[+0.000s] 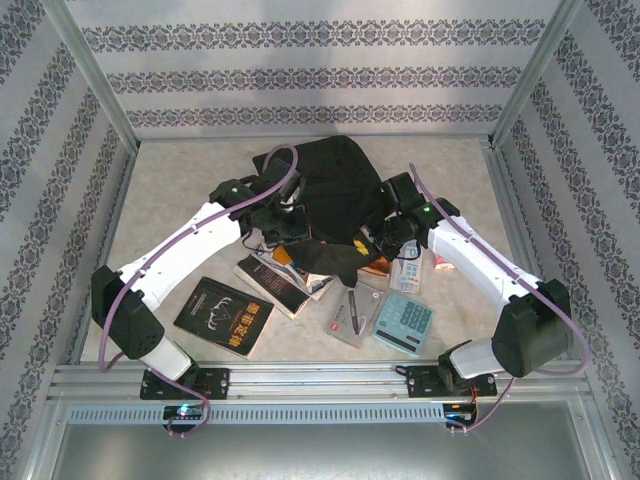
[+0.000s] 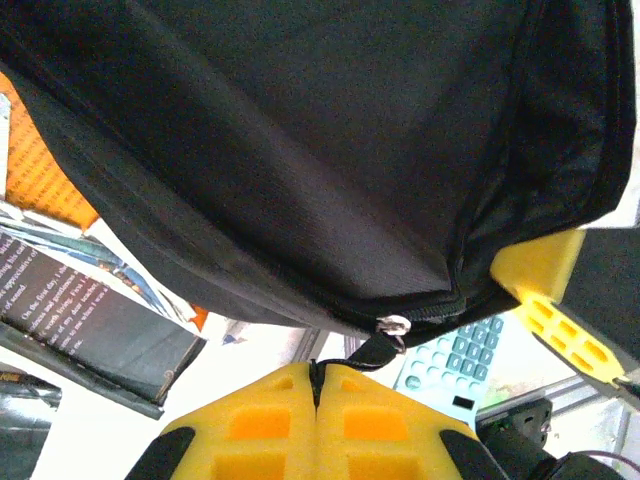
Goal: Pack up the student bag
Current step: Unzip the student bag at the top-center of the table.
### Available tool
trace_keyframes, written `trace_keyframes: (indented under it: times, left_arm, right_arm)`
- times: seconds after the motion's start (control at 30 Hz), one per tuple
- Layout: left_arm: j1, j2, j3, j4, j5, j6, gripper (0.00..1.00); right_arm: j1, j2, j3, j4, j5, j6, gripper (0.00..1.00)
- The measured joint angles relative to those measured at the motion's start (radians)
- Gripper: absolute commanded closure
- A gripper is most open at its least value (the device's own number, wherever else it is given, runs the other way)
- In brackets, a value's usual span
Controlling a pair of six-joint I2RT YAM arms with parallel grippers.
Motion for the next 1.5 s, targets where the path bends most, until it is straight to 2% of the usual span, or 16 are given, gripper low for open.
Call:
trace_keyframes:
  times: [0.17, 0.43, 0.6, 0.83, 1.47, 1.5]
  left_arm:
    - [0.069, -0.026, -0.045, 0.006, 0.007, 0.000, 1.00]
    - [0.105, -0.036, -0.062, 0.019, 0.013, 0.006, 1.00]
    - [0.168, -0.051, -0.097, 0.028, 0.012, 0.005, 1.00]
    - [0.212, -0.052, -0.099, 0.046, 0.015, 0.012, 1.00]
    - [0.320, 0.058, 0.013, 0.022, -0.099, 0.085, 1.00]
    - [0.327, 0.058, 0.013, 0.024, -0.093, 0.086, 1.00]
  right_arm:
    - [-0.004, -0.002, -0.010, 0.000, -0.001, -0.031, 1.00]
    - [-0.008, -0.002, -0.010, -0.002, -0.003, -0.092, 1.00]
    - [-0.008, -0.002, 0.000, -0.023, 0.006, -0.151, 1.00]
    - [-0.008, -0.002, 0.021, -0.027, 0.010, -0.212, 1.00]
    - [-0.015, 0.014, 0.058, -0.067, 0.046, -0.320, 1.00]
    - [-0.020, 0.015, 0.058, -0.072, 0.048, -0.323, 0.97]
